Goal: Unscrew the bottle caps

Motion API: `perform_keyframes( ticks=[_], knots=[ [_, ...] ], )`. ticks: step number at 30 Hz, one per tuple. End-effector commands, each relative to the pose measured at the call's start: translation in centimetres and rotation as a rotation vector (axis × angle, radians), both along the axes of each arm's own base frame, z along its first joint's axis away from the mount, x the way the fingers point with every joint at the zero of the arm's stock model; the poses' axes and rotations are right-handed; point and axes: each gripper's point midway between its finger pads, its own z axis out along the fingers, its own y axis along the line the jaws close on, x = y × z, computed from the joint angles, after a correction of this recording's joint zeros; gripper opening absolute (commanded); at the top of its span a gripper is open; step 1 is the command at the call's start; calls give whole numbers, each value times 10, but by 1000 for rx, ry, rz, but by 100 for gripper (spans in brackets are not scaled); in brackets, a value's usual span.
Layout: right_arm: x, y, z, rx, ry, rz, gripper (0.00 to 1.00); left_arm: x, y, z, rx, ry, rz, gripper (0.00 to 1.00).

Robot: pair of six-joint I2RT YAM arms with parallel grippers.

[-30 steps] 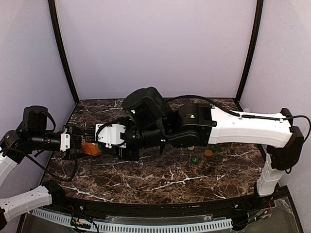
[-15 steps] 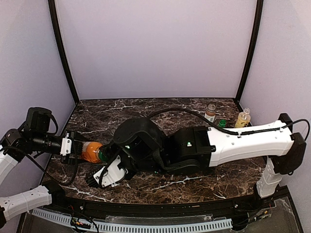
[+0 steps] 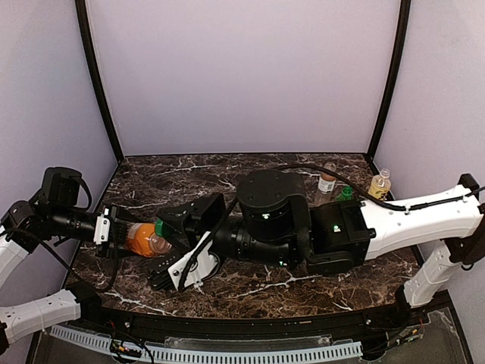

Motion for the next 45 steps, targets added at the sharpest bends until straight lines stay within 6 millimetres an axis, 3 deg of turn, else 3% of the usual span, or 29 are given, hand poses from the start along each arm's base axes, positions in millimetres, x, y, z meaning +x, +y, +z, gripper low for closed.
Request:
perform_keyframes(
  ticks=[1, 3, 6, 8, 11, 14, 15, 16, 19, 20, 21, 22, 26, 29, 37, 39, 40, 42, 44, 45],
  knots=[
    [16, -9, 42, 198, 153, -96, 0, 1, -3, 4, -38, 22, 19, 1],
    [50, -24, 57, 298, 325, -242, 0, 10, -5, 11, -83, 32, 74, 1],
    [118, -68, 47, 401, 660, -531, 0, 26, -9, 26, -183, 38, 162, 1],
    [152, -105, 18, 427, 878, -744, 0, 35, -10, 34, -254, 79, 228, 1],
    [180, -161, -35, 477, 1176, -1032, 0, 43, -10, 40, -354, 178, 315, 1],
    [180, -213, -96, 479, 1379, -1291, 0, 48, -10, 48, -448, 238, 359, 1],
    [175, -231, -115, 480, 1446, -1376, 0, 49, -10, 41, -468, 296, 383, 1],
    [170, -247, -137, 471, 1512, -1455, 0, 49, -11, 46, -501, 295, 381, 1],
    [144, -288, -206, 401, 1637, -1662, 0, 47, -13, 28, -543, 402, 388, 1],
    [136, -301, -227, 374, 1654, -1723, 0, 46, -14, 32, -572, 399, 375, 1],
    [128, -313, -246, 349, 1663, -1779, 0, 45, -15, 18, -573, 456, 378, 1],
    [122, -322, -260, 336, 1666, -1823, 0, 45, -15, 20, -599, 455, 365, 1],
    [112, -343, -293, 300, 1648, -1914, 0, 52, -11, -4, -667, 596, 422, 1],
    [110, -352, -312, 288, 1651, -1947, 0, 60, -4, -20, -688, 600, 471, 1],
    [126, -357, -338, 308, 1645, -1973, 1, 64, 9, -36, -724, 575, 515, 1],
    [128, -355, -341, 283, 1639, -1984, 10, 63, 11, -36, -730, 554, 514, 1],
    [128, -353, -344, 258, 1639, -1988, 21, 63, 11, -37, -727, 548, 513, 1],
    [125, -350, -346, 218, 1652, -1995, 54, 61, 11, -37, -724, 535, 504, 1],
    [122, -350, -343, 181, 1653, -2016, 78, 60, 12, -36, -728, 527, 500, 1],
    [120, -351, -339, 160, 1644, -2029, 94, 60, 12, -35, -731, 523, 498, 1]
  ],
)
